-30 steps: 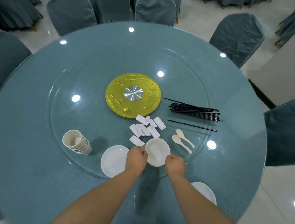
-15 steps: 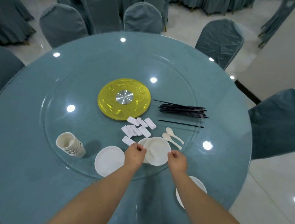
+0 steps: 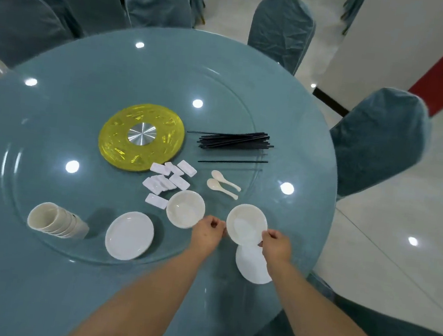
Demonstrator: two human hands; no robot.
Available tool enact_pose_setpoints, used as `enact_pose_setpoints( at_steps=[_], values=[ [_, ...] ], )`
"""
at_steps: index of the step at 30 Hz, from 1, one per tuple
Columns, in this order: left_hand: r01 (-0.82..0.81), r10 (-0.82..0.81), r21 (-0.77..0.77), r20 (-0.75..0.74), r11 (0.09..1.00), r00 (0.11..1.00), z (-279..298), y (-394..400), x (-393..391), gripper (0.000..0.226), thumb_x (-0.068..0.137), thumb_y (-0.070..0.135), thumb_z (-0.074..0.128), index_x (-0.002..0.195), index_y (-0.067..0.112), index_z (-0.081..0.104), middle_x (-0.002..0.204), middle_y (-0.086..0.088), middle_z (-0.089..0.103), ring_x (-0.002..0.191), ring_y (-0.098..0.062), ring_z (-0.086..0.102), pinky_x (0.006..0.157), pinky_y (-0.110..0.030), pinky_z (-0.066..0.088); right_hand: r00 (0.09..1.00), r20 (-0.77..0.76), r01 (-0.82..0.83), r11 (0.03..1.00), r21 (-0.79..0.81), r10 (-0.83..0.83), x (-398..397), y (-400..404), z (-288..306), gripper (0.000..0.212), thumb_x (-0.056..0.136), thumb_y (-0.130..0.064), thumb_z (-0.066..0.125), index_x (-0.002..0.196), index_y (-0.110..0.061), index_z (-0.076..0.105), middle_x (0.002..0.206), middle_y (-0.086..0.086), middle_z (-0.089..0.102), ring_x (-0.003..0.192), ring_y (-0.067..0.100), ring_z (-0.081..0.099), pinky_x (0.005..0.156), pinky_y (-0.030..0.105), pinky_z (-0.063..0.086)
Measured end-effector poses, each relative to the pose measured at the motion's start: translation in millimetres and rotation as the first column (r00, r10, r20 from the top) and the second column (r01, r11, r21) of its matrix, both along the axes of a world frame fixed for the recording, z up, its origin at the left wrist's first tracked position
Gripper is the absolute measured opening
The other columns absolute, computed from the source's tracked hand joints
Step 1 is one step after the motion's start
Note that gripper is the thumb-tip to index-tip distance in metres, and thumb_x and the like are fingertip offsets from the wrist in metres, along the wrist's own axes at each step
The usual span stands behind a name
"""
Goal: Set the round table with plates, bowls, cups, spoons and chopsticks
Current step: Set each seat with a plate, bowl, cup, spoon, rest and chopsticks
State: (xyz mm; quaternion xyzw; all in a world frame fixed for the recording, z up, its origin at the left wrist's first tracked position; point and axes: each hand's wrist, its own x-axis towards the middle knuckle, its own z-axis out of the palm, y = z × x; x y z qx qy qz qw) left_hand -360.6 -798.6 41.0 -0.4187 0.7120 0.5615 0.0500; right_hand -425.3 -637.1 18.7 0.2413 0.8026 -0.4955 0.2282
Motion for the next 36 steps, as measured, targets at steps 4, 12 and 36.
enact_pose_setpoints(
  at_steps=[4,12,36],
  values=[
    [0.129,-0.128,-0.005,0.103,0.992,0.986,-19.3,22.8,0.6,0.016,0.087,0.020,0.059,0.084,0.006,0.066,0.086,-0.011,0.074,0.087,-0.029,0.069,0.086,-0.039,0.055,0.999,0.048,0.017,0.998,0.066,-0.020,12.3,29.9,-19.0,0.017,0.091,-0.016,0.054,0.091,-0.010,0.069,0.068,0.006,0.066,0.061,0.018,0.058,0.060,0.026,0.044],
    [0.133,-0.145,0.086,0.160,0.987,0.976,-49.3,47.6,15.3,0.015,0.091,0.012,0.056,0.087,0.002,0.067,0.091,-0.015,0.074,0.091,-0.027,0.071,0.088,-0.043,0.055,0.987,0.154,0.024,0.991,0.132,-0.044,35.5,58.5,-53.7,0.024,0.093,-0.018,0.052,0.107,-0.009,0.070,0.092,0.013,0.074,0.087,0.026,0.065,0.080,0.032,0.051],
    [0.134,-0.133,0.007,0.190,0.991,0.973,-22.9,32.6,32.7,0.017,0.085,0.017,0.055,0.070,0.020,0.063,0.083,-0.004,0.075,0.084,-0.020,0.069,0.064,-0.022,0.048,1.000,-0.015,0.020,0.951,0.310,-0.016,39.9,48.9,-25.6,0.017,0.093,-0.020,0.050,0.087,-0.011,0.064,0.094,0.012,0.069,0.080,0.027,0.055,0.071,0.029,0.041]
  ],
)
